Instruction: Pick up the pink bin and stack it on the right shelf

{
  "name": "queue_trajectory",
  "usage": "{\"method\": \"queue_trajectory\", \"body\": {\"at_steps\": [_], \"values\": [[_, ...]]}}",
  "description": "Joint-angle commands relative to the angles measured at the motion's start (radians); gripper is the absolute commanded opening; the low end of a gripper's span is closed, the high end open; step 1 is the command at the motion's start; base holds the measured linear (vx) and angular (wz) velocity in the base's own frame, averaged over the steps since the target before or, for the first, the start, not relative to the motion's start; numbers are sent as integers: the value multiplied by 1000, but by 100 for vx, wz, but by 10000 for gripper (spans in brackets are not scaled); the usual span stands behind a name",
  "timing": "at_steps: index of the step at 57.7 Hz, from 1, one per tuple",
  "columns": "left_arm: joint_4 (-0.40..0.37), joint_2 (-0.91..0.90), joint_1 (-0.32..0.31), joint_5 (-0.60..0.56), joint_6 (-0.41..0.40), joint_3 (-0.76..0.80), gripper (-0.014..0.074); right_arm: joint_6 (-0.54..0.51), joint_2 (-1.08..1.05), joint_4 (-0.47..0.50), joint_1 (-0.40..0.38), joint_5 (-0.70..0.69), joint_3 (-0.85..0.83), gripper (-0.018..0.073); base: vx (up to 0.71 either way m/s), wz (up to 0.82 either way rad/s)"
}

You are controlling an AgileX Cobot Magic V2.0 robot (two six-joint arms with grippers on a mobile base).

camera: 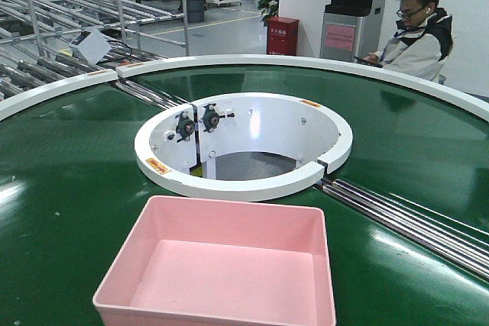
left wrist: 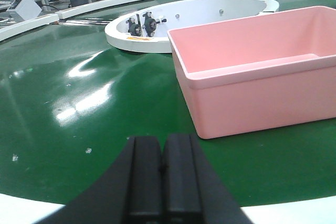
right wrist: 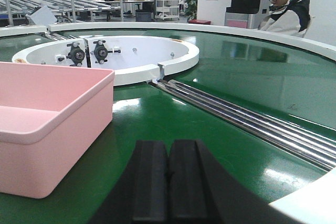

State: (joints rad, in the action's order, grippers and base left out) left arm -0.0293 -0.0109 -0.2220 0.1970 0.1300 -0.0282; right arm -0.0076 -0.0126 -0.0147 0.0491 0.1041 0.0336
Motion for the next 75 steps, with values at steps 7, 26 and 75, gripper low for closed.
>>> {"method": "queue_trajectory", "body": {"at_steps": [7, 26, 75], "values": [[-2, 4, 1, -80, -7, -6, -8, -9, -12, -8, -3, -85, -2, -8, 0, 0], [-2, 4, 1, -80, -7, -6, -8, -9, -12, -8, -3, -84, -2, -8, 0, 0], [-2, 21, 1, -433, -27, 155, -8, -1, 38, 15, -3, -130, -177, -8, 0, 0]]}}
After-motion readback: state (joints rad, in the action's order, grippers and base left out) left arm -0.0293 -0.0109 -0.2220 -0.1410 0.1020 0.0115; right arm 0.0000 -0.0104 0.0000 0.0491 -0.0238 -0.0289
